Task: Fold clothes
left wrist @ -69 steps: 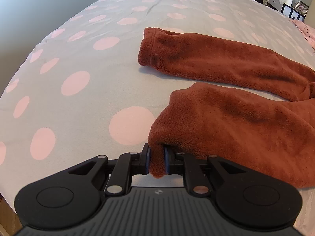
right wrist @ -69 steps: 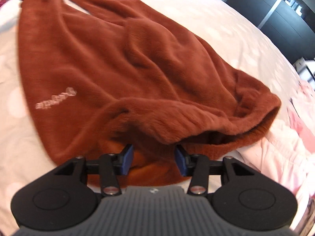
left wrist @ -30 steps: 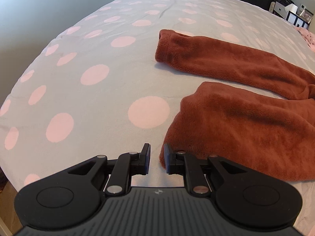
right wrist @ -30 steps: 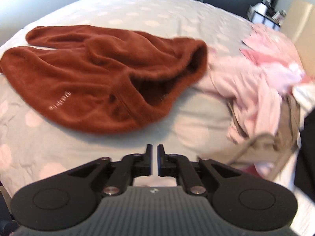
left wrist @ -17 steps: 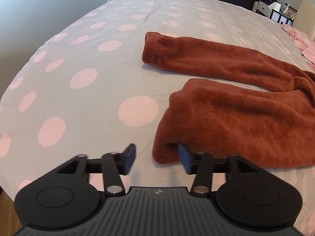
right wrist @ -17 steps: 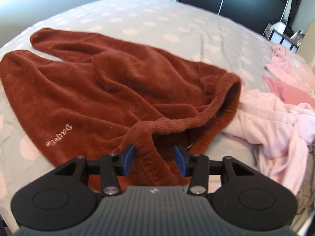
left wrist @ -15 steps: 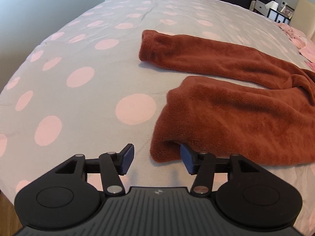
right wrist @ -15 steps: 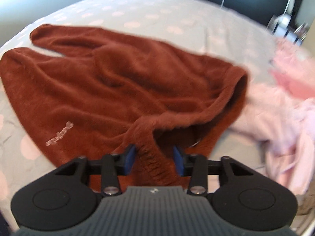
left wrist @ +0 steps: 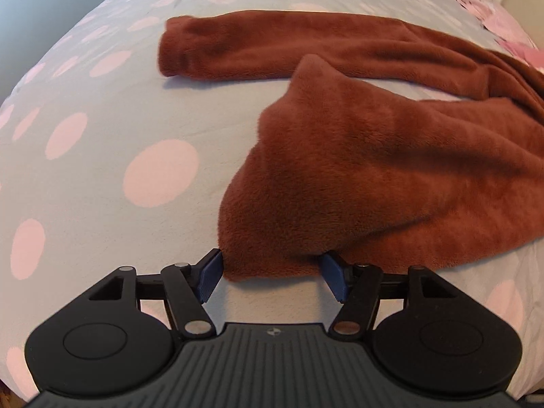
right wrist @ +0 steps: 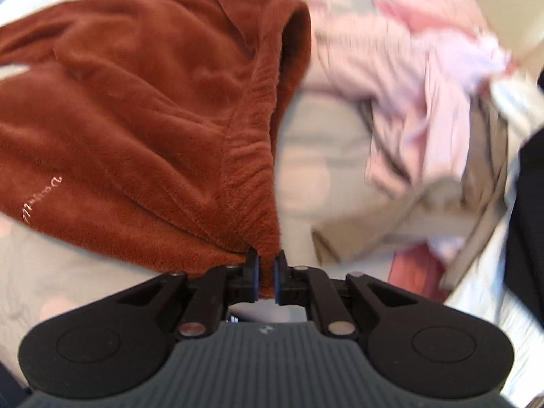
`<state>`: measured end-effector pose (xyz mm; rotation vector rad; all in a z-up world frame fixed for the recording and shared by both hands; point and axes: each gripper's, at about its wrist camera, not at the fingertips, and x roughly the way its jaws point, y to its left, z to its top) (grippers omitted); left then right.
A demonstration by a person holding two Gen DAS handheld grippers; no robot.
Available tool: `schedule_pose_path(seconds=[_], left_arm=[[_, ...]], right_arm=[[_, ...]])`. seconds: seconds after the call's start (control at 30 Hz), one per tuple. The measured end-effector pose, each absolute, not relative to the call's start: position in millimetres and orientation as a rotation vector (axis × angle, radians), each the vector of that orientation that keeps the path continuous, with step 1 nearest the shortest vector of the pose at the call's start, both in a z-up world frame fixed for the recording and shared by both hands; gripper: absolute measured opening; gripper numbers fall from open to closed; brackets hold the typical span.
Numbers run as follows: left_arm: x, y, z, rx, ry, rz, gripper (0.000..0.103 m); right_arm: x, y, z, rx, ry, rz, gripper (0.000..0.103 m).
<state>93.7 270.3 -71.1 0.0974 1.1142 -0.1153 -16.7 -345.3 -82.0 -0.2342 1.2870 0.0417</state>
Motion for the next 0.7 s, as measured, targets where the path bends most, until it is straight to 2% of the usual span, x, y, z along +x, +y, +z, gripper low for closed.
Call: schedule_pose_path(seconds=[0.1, 0.17, 0.2, 0.23, 0.33, 0.4, 0.53, 0.7], left_arm=[[94.3, 265.0, -65.8, 0.094, 1.093, -0.133, 0.052], [94.4, 262.9, -61.7, 0.092, 1.083, -0.135, 0.036], [94.4, 261.7, -59.7, 0.091, 1.078, -0.135, 0.020], [93.8, 259.6, -57.0, 0.110, 1.071, -0.127, 0.014], [83.7, 247.8, -40.9, 0.176, 0.982, -0.151, 0.011], [74.9, 235.6, -22.6, 0.222, 0.910, -0.190, 0.011], [54.1, 202.3, 10.6, 0.263, 0.783, -0.288, 0.010], [45.5, 145.5, 15.1, 0.293, 0.727, -0.411, 0.008]], right_arm=[[-18.0, -333.3, -90.7, -0.295, 1.332, 0.051, 0.009], [-17.1, -324.3, -93.4, -0.345, 1.343, 0.048, 0.010], [-17.3, -323.6, -91.0, -0.349, 1.339, 0.045, 0.011], [-17.7, -322.1, -87.3, -0.353, 1.335, 0.043, 0.016], [-21.8, -317.1, -73.1, -0.417, 1.303, 0.011, 0.044], [-27.3, -308.2, -64.1, -0.501, 1.260, -0.047, 0.045], [-33.8, -293.6, -38.9, -0.495, 1.158, -0.085, 0.045], [-41.4, -242.4, -15.9, -0.447, 1.043, 0.067, 0.045]])
